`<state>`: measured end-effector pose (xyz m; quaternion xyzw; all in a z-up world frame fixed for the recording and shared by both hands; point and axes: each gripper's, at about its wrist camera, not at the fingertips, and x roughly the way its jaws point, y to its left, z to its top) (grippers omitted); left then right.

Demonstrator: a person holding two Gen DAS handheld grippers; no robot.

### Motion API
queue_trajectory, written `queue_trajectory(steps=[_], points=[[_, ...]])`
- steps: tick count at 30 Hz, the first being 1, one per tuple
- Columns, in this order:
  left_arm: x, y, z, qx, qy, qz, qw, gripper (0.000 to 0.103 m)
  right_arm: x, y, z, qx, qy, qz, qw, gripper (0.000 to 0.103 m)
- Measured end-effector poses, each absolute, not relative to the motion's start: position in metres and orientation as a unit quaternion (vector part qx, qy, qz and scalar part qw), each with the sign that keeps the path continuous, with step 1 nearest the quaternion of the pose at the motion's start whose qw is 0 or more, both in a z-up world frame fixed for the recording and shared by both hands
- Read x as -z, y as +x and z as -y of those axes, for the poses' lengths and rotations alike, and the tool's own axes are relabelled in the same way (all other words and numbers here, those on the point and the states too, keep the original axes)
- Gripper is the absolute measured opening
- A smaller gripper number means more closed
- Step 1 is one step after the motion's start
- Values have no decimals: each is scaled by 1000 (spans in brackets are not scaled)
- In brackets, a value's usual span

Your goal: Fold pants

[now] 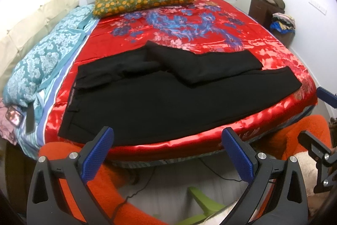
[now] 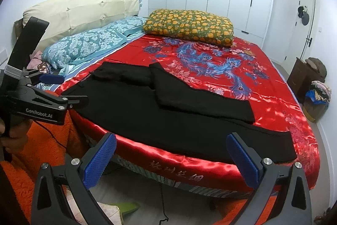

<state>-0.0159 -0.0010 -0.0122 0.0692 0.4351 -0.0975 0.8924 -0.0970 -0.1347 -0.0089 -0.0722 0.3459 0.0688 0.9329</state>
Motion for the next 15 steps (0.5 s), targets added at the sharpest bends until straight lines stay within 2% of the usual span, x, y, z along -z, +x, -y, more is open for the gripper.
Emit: queue_trajectory(steps=[15], points=[[13, -17, 2, 98, 69, -434, 893, 102, 9, -97, 132, -76, -81, -345, 932, 103]])
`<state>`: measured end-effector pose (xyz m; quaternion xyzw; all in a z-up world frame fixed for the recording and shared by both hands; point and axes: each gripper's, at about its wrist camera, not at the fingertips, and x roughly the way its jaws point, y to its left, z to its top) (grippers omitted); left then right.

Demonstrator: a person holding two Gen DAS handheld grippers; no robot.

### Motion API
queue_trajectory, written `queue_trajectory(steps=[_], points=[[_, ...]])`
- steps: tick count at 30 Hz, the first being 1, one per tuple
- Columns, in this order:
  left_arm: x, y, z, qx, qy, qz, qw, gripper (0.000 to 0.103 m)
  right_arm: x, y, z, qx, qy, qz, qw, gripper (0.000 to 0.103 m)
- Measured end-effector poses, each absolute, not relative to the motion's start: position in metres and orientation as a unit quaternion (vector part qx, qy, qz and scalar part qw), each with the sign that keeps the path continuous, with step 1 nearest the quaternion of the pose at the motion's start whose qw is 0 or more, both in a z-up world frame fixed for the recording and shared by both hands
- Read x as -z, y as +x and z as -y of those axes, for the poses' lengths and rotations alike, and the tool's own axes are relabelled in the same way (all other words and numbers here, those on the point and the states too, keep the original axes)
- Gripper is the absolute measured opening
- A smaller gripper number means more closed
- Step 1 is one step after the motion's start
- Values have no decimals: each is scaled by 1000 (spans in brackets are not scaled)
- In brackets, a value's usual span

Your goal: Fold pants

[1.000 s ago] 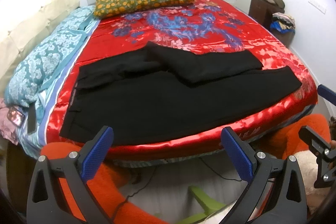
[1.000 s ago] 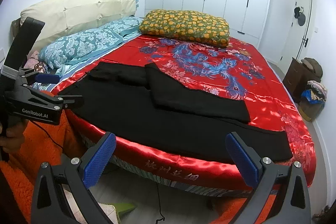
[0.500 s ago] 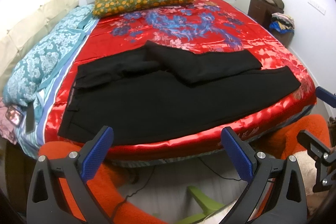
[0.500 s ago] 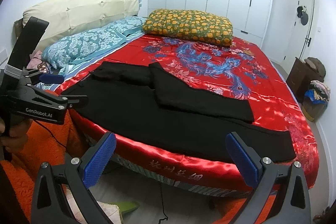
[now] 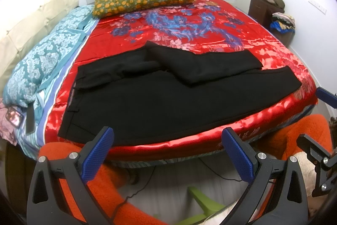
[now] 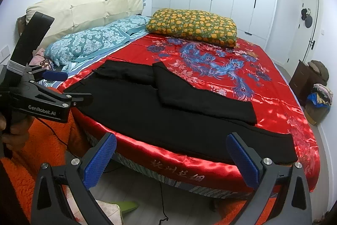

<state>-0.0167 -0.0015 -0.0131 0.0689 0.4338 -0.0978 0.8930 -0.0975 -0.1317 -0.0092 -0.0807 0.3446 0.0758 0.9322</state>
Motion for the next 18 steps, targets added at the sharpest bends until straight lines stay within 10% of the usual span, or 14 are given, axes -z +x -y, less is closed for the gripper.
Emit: queue_trajectory(steps=[18], points=[[11, -14, 9, 100, 82, -425, 896, 102, 7, -96, 137, -89, -68, -340, 934, 103]])
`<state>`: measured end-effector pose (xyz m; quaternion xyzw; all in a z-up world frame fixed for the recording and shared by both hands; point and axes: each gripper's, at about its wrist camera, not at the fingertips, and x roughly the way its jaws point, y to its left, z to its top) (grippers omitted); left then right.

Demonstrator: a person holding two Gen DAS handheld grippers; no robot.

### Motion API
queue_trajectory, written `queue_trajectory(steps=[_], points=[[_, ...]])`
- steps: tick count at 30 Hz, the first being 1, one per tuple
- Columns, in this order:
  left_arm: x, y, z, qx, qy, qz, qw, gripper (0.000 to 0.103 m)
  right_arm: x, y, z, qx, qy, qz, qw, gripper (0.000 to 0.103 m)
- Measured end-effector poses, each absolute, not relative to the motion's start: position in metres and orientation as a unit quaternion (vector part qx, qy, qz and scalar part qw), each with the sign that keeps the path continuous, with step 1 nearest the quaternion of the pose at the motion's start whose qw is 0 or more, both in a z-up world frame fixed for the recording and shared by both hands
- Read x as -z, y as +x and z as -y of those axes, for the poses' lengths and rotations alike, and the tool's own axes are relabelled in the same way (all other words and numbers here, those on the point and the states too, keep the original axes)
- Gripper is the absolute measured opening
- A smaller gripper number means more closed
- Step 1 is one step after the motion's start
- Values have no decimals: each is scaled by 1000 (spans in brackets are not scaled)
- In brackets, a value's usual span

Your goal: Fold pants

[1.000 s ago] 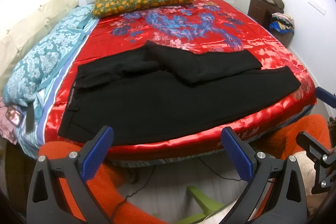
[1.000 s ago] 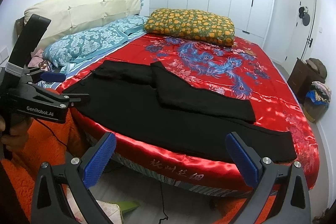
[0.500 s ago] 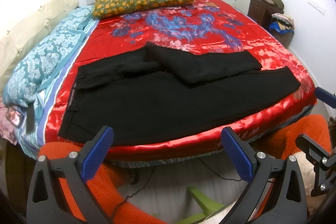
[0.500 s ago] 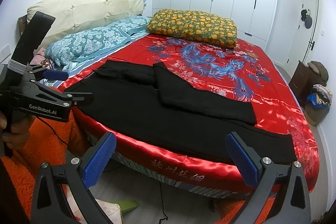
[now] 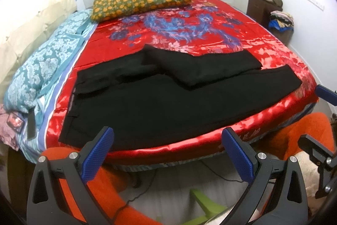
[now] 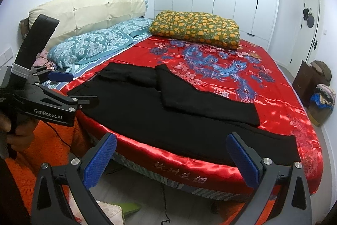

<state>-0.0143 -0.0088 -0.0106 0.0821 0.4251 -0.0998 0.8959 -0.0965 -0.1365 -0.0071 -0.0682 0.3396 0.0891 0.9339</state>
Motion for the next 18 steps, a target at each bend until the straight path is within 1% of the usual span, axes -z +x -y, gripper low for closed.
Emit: queue_trajectory(steps=[5, 8, 11, 13, 14, 15, 18], points=[[4, 3, 4, 82, 82, -415, 902, 102, 1, -74, 170, -89, -22, -333, 939, 103], [1, 17, 2, 74, 73, -415, 904, 102, -2, -29, 223, -63, -19, -324, 944, 103], [2, 25, 2, 71, 69, -418, 903, 102, 6, 31, 285, -34, -12, -338, 941, 103], [7, 30, 4, 68, 74, -423, 901, 102, 24, 84, 336, -33, 28, -377, 925, 93], [11, 32, 5, 64, 77, -428, 898, 102, 40, 117, 364, -31, 58, -410, 910, 81], [15, 35, 6, 61, 79, -434, 895, 102, 52, 139, 382, -32, 76, -429, 900, 73], [29, 45, 8, 49, 83, -460, 883, 102, 98, 204, 423, -27, 103, -483, 869, 70]])
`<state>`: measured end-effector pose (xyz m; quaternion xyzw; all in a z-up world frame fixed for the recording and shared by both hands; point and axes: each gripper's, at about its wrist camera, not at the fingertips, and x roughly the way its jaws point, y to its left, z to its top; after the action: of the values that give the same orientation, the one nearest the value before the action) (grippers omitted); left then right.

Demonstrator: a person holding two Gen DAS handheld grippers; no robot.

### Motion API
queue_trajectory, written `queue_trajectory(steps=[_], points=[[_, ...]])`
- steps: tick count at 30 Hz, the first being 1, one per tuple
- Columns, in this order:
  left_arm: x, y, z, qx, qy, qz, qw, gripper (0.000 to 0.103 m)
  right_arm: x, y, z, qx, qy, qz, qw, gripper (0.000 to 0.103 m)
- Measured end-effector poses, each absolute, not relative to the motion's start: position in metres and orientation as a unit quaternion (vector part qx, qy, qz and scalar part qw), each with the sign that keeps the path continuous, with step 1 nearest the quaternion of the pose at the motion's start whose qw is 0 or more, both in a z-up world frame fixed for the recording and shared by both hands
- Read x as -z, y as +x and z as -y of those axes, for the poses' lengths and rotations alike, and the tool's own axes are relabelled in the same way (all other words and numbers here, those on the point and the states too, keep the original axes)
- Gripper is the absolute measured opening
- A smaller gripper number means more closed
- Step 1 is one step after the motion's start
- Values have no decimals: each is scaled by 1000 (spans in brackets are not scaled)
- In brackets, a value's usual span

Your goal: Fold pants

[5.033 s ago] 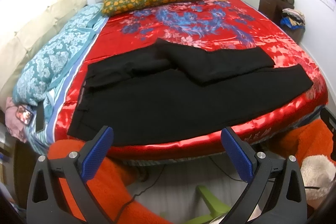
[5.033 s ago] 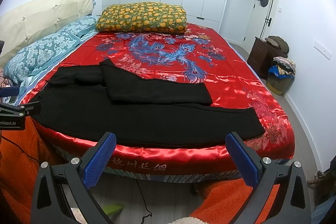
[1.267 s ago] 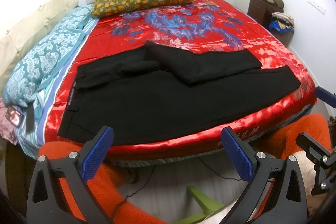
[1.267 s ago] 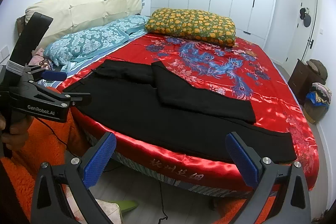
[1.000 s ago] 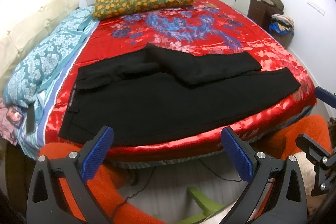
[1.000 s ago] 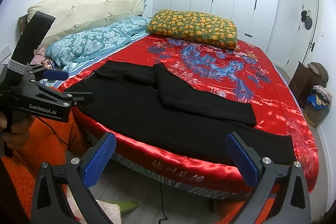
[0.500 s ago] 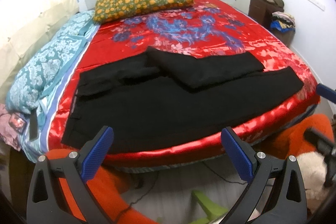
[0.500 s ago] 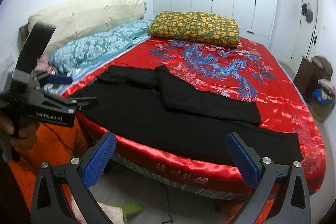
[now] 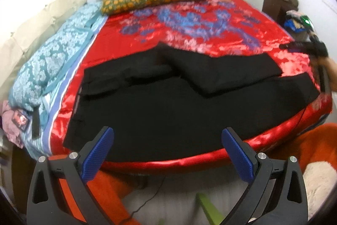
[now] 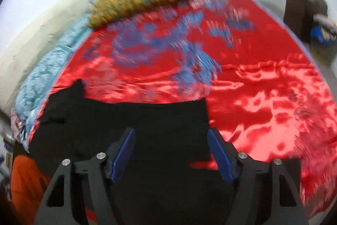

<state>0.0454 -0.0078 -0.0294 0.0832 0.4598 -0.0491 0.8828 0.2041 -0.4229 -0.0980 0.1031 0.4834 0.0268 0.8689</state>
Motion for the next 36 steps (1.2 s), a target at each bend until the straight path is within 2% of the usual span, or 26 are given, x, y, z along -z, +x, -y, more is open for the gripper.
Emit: queue_trajectory(steps=[8, 10, 11, 12, 14, 17, 19, 20, 21, 22, 28, 34, 36], points=[[51, 70, 16, 29, 100, -491, 865, 102, 188, 298, 463, -32, 127, -576, 807, 63], [58, 76, 18, 27, 104, -499, 860, 102, 205, 306, 466, -33, 128, -606, 784, 36], [60, 79, 20, 27, 104, -503, 858, 102, 202, 311, 466, -38, 110, -611, 783, 16], [63, 83, 21, 28, 104, -507, 855, 102, 195, 313, 464, -45, 94, -614, 783, 8], [67, 89, 24, 27, 105, -510, 853, 102, 158, 325, 464, -51, 31, -592, 804, 8], [71, 99, 32, 30, 94, -512, 853, 102, 82, 349, 485, 18, -44, -497, 866, 8], [72, 104, 38, 36, 87, -513, 853, 102, 49, 360, 502, 86, -92, -430, 894, 10], [72, 105, 42, 39, 87, -514, 853, 102, 37, 366, 517, 116, -86, -393, 908, 29], [74, 106, 46, 42, 91, -516, 851, 102, 35, 372, 531, 143, -62, -382, 911, 77], [75, 107, 50, 45, 94, -517, 850, 102, 40, 376, 542, 175, -41, -389, 903, 99], [90, 113, 49, 39, 116, -516, 848, 102, 68, 345, 541, 182, 39, -376, 908, 100], [123, 142, 19, -13, 106, -513, 852, 102, 88, 250, 449, 73, 68, -376, 921, 100], [131, 147, 14, -15, 88, -520, 849, 102, 99, 195, 409, 36, 90, -390, 916, 100]])
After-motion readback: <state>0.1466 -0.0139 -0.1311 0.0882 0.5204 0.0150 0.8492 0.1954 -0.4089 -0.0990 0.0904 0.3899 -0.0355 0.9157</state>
